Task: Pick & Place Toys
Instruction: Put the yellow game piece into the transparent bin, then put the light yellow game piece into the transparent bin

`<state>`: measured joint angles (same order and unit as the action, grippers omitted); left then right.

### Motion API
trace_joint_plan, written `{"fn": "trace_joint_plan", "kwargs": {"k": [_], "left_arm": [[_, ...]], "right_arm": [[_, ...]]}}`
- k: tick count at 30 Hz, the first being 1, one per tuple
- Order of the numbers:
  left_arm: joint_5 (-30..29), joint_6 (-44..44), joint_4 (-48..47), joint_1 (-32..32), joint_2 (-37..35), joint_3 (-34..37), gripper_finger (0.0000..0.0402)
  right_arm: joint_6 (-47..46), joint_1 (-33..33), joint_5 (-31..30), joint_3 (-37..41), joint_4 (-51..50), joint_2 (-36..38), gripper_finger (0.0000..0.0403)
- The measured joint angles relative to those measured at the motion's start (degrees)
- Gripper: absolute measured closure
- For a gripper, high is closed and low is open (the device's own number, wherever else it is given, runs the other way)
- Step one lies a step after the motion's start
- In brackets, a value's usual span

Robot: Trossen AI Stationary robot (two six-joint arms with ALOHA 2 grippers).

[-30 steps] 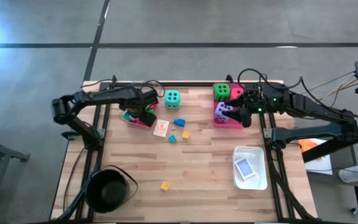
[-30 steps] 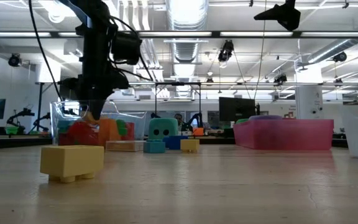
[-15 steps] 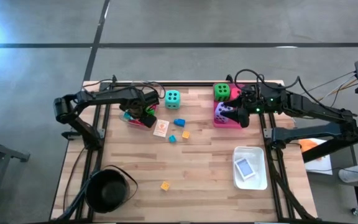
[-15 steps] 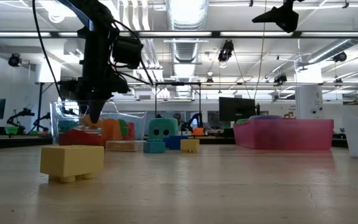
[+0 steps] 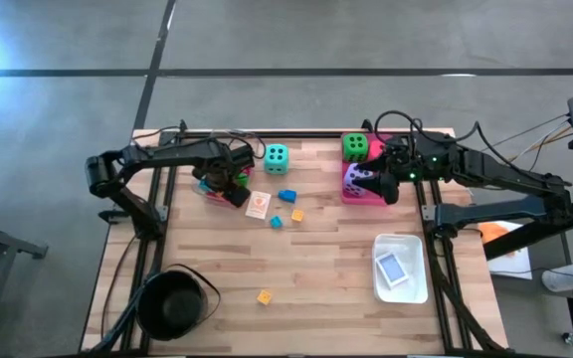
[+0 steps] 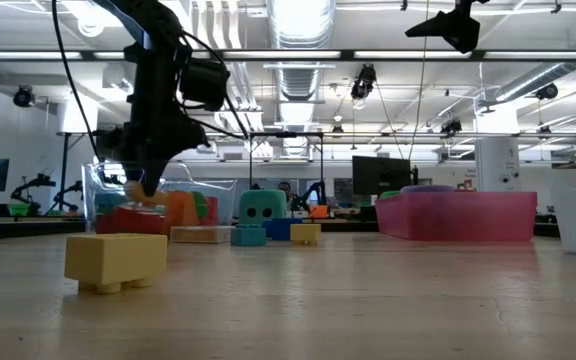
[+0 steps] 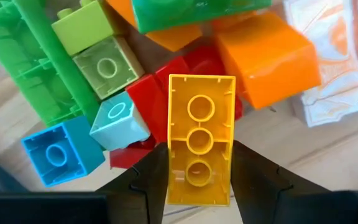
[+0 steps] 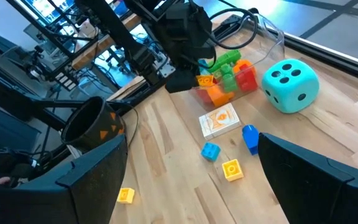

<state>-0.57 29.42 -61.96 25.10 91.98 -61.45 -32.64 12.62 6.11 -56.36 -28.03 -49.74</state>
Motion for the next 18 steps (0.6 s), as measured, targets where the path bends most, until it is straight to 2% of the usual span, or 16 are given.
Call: {"fn": "trace_joint_plan", "kwargs": {"k": [3,12,18], "left_arm": [[-0.03,-0.32,-1.00,0.00,0.00,-0.02,0.0237],[0.16,-0.76,-2.44,0.01,0.00,-0.13,0.0135],[0.61,-0.61,-2.90,0.02,-0.43,-0.17,0.0091]], "right_arm": [[0.02,0.00,0.00,0.00,0.00,0.00,0.0055],[0.02,0.00,0.04,0.00,0.00,0.00,0.0055],[0.04,0.00,0.04,0.00,0.00,0.00,0.0055]]}}
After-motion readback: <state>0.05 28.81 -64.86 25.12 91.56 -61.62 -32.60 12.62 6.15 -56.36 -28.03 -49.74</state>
